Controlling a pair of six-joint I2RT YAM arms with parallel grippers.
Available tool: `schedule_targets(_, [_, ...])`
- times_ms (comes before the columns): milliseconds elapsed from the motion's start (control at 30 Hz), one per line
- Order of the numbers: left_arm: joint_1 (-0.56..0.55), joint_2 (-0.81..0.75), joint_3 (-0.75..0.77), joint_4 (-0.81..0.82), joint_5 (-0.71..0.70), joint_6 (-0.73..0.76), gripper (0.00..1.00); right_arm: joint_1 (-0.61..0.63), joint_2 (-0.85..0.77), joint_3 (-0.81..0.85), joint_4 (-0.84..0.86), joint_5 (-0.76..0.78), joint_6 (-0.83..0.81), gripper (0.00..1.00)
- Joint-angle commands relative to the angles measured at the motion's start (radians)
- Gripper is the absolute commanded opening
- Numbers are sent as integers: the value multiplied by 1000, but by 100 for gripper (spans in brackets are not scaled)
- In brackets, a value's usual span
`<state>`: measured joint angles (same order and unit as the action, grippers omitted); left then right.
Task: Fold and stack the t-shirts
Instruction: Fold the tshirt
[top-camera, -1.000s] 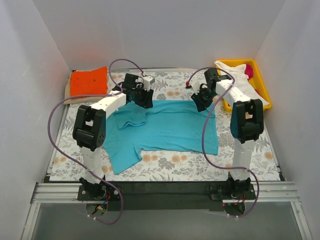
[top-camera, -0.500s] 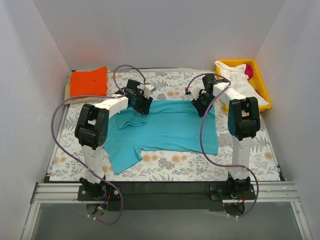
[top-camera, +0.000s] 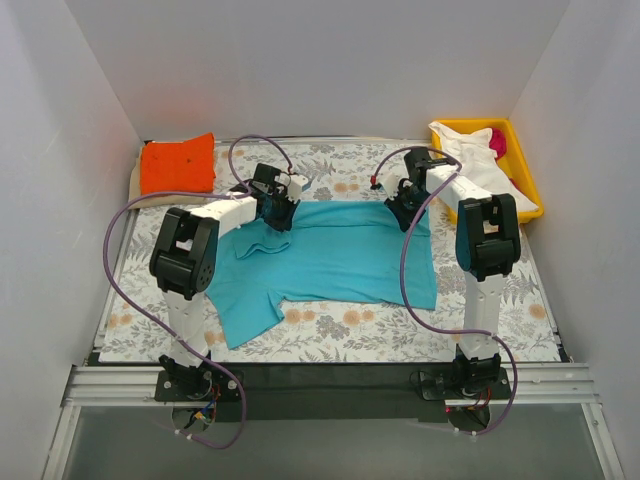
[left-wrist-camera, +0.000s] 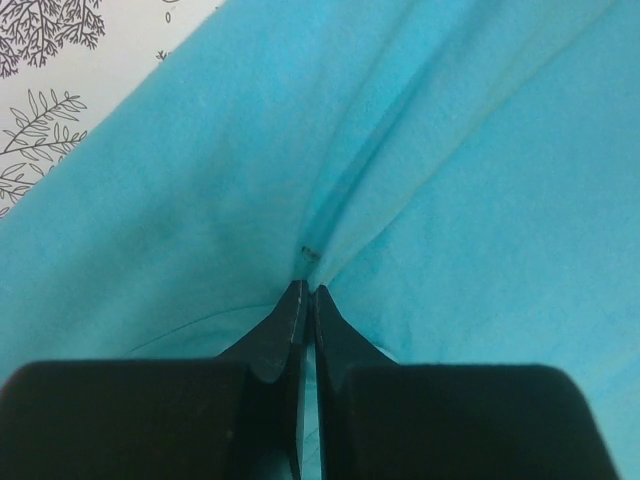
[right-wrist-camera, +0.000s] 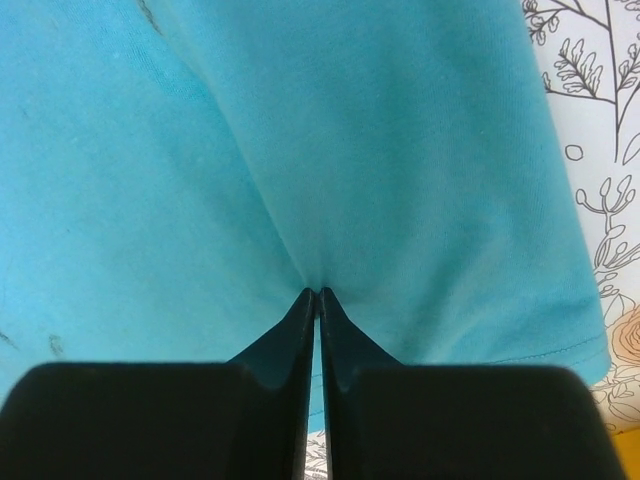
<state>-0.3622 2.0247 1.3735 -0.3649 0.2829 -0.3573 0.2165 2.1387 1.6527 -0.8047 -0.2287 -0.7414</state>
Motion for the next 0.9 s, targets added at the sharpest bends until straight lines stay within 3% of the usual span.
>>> schedule_targets(0, [3,-78,-8,4,-18,20,1,-2,-10,-7,7,20,-19,9])
schedule_targets(267, [37,-139,-39,-22,22,55,0,-23,-46,-21,1,-1,-24,1])
schedule_targets(867, [75,-152,-19,-23,87,-3,0,-46,-97,22,-10,-34,-32,1])
